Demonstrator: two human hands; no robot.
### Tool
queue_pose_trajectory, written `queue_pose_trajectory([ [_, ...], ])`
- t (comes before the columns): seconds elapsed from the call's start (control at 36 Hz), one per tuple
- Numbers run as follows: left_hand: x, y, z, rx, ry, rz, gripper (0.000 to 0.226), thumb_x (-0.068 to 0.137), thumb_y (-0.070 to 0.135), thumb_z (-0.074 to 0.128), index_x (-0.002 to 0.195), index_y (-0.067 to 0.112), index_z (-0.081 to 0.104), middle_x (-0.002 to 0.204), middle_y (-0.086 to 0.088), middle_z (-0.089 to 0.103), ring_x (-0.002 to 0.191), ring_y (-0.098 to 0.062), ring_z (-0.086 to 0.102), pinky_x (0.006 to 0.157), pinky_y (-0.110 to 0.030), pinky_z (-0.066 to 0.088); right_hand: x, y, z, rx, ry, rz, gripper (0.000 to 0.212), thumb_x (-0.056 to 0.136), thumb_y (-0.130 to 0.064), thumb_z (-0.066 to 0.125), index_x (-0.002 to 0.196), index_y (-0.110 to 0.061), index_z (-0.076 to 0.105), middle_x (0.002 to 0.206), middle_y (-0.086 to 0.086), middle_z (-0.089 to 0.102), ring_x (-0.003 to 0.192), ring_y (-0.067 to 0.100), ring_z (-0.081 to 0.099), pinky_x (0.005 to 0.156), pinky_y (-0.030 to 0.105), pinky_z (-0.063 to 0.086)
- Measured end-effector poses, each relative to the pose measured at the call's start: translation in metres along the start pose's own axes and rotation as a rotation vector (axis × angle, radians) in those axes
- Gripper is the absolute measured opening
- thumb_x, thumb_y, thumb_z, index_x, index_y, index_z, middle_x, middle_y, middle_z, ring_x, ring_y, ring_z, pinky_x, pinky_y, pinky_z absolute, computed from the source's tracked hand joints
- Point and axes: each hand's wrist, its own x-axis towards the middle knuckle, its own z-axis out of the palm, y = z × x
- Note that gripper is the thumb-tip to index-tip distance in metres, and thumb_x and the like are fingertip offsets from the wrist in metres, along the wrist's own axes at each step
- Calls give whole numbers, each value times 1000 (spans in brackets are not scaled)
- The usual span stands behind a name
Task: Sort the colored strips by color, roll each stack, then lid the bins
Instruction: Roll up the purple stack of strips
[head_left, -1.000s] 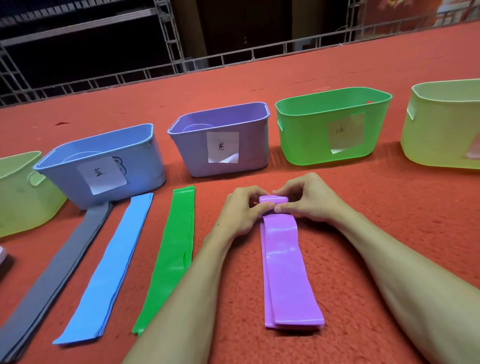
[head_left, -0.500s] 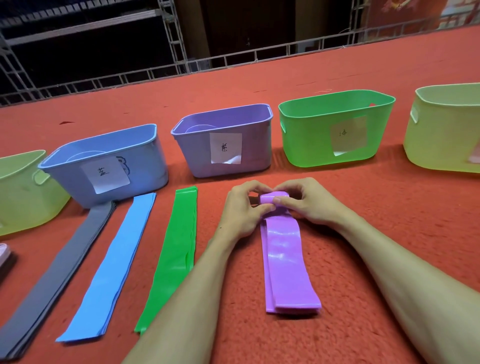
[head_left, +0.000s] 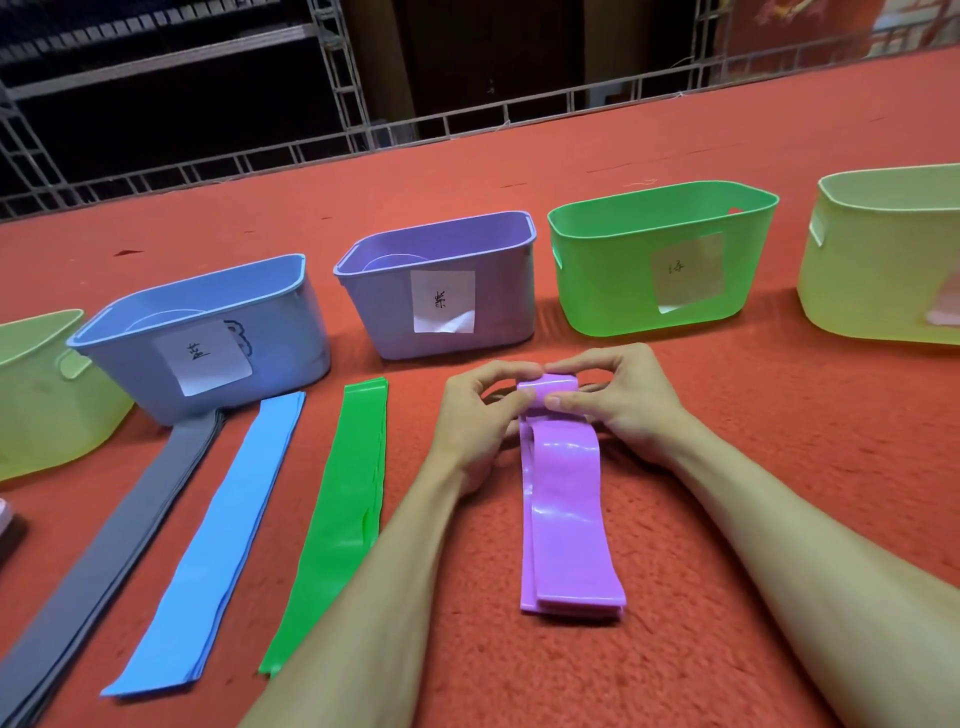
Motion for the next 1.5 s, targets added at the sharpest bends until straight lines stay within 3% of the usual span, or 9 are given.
queue_pose_trajectory([
  [0.14, 2, -4, 4, 43, 10, -35, 17, 86, 12, 68, 103, 14, 66, 115, -13, 65, 90, -27, 68, 74, -46, 59, -1, -3, 1, -35, 25, -77, 32, 65, 7, 80, 91, -8, 71, 83, 8, 71, 63, 16, 69, 55, 25, 55],
  [0.33, 0, -1, 5, 42, -45, -81, 20, 89, 11, 64, 109, 8, 62, 102, -20, 67, 76, -23, 67, 55, -26, 53, 2, 1, -3, -110, 58, -147, 36, 59, 6, 84, 86, -16, 73, 87, -1, 70, 76, 13, 68, 72, 27, 57],
  [0.58, 1, -2, 0, 49, 30, -10, 22, 80, 6, 74, 100, 13, 68, 100, -7, 71, 90, -28, 68, 62, -35, 57, -3, 0, 1, 135, -44, 18, 38, 77, 4, 71, 114, -4, 66, 87, 2, 75, 67, 8, 66, 54, 19, 52],
  [0.69, 1, -2, 0, 84, 47, 19, 26, 76, 3, 76, 97, 17, 68, 102, -4, 70, 88, -32, 67, 59, -38, 56, -4, -7, 3, 318, -46, 115, 33, 90, 1, 55, 123, -3, 56, 60, -2, 67, 40, 2, 52, 40, 12, 41],
  [0.78, -1, 1, 0, 121, 56, 45, 31, 75, -1, 76, 101, 13, 67, 102, -8, 69, 77, -27, 65, 66, -51, 56, -5, -9, 5, 259, -58, 165, 31, 91, -5, 57, 122, -3, 57, 61, -2, 68, 42, 4, 56, 41, 13, 42],
  [0.92, -1, 2, 1, 173, 48, 119, 35, 71, -7, 76, 94, 19, 67, 96, 2, 70, 73, -12, 64, 71, -39, 56, -4, -9, 5, 242, -46, 189, 24, 87, -9, 63, 110, -8, 64, 70, 4, 72, 53, 10, 65, 47, 17, 48],
  [1.11, 2, -2, -3, 193, 10, 131, 43, 67, -8, 77, 88, 29, 69, 97, 3, 71, 84, -14, 65, 83, -53, 53, -5, -8, 8, 200, -17, 130, 20, 82, -5, 69, 101, -6, 69, 70, 12, 71, 52, 15, 65, 47, 21, 51],
  [1.28, 2, 1, -4, 242, -40, 139, 49, 68, -15, 71, 95, 26, 64, 100, 5, 68, 85, -7, 64, 72, -33, 55, -7, -9, 9, 205, -82, 121, 14, 89, -3, 59, 101, -6, 66, 54, -1, 63, 38, 7, 55, 36, 12, 38],
  [1.5, 2, -1, -10, 209, -99, 110, 49, 70, -15, 68, 101, 22, 66, 108, 2, 69, 95, -12, 64, 82, -49, 54, -9, -10, 6, 259, -154, 111, 21, 92, 3, 52, 111, 6, 58, 47, -6, 58, 32, 2, 48, 36, 11, 38],
])
